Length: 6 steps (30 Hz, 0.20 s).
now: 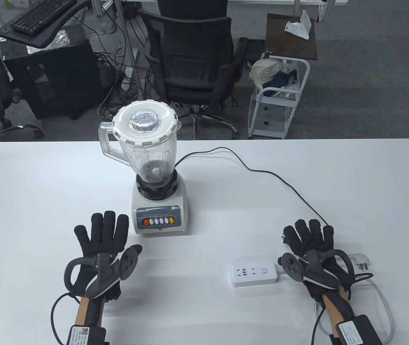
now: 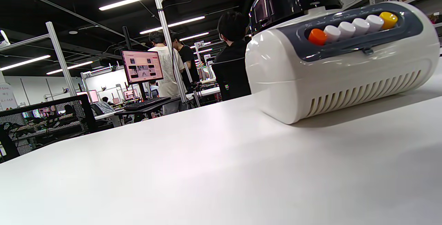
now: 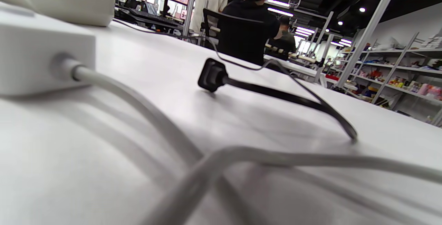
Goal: Unplug the blender
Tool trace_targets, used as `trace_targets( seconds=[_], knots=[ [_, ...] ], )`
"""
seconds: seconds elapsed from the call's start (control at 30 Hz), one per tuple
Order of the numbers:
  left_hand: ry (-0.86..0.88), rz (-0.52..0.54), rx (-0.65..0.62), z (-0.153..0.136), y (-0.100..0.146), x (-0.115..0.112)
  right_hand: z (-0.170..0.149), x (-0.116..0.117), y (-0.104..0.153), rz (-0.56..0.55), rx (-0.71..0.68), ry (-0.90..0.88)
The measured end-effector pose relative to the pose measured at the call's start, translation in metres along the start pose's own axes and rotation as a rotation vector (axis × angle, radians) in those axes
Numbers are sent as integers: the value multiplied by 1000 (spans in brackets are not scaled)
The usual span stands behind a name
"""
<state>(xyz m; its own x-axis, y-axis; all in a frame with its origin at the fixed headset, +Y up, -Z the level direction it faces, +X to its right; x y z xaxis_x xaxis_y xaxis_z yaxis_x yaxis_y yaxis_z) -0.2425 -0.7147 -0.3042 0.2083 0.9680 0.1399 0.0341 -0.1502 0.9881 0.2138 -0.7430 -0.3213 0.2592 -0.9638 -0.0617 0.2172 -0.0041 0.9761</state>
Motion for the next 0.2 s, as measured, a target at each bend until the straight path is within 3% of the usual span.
trace_targets(
  seconds=[0.2],
  knots=[
    [1,0,1,0,0,0,2,1,-1,3,-6,0]
  ],
)
Point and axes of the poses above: the tracker on the back of each hand, its own z axis roughly to the thumb side, its own y axis roughly from the fingertips to the wrist, x = y × z, the point moved 2 cm from there along -y, roughly from the wrist to the fingertips, and after that the axes turned 3 degrees about x, right-handed, at the moved point
